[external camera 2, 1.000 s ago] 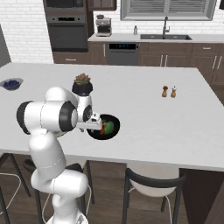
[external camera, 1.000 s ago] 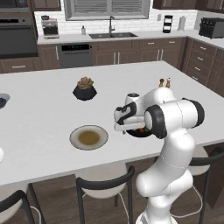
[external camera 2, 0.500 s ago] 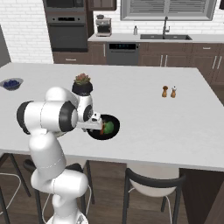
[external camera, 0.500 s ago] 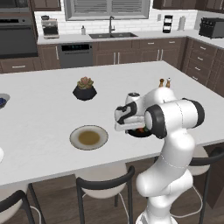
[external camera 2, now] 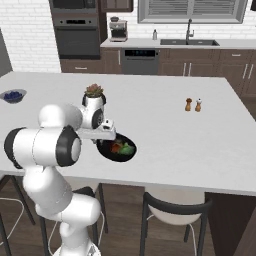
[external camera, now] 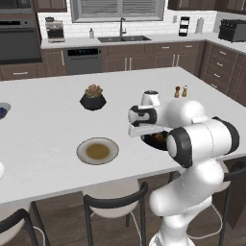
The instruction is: Pick the chicken drumstick and broccoli from their plates and place them in the bowl. Then put the bowl in the fridge.
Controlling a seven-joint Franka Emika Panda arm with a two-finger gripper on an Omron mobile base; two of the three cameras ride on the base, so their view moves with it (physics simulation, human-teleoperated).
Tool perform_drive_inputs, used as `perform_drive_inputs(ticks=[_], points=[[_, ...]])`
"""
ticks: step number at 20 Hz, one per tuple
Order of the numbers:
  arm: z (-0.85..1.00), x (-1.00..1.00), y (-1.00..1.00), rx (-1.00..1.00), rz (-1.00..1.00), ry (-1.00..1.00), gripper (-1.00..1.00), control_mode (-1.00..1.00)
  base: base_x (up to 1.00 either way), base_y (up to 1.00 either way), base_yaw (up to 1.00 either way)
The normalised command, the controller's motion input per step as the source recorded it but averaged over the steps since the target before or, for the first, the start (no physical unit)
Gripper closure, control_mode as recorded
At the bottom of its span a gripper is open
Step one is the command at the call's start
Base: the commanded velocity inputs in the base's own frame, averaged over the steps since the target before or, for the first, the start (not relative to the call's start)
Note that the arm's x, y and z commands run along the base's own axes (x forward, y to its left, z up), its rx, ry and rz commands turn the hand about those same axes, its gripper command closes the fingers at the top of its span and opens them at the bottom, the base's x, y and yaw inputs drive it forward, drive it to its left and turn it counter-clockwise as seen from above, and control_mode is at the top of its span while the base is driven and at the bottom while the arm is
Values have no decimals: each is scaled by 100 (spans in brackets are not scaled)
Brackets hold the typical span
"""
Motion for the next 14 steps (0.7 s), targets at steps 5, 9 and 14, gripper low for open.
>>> perform_drive_inputs(ticks=[5, 9, 14], points=[[83, -47, 0, 0, 19, 1, 100, -100, 0, 0, 0], [64, -60, 8, -2, 28, 0, 100, -100, 0, 0, 0], [60, -55, 1, -5, 40, -7, 100, -100, 0, 0, 0]])
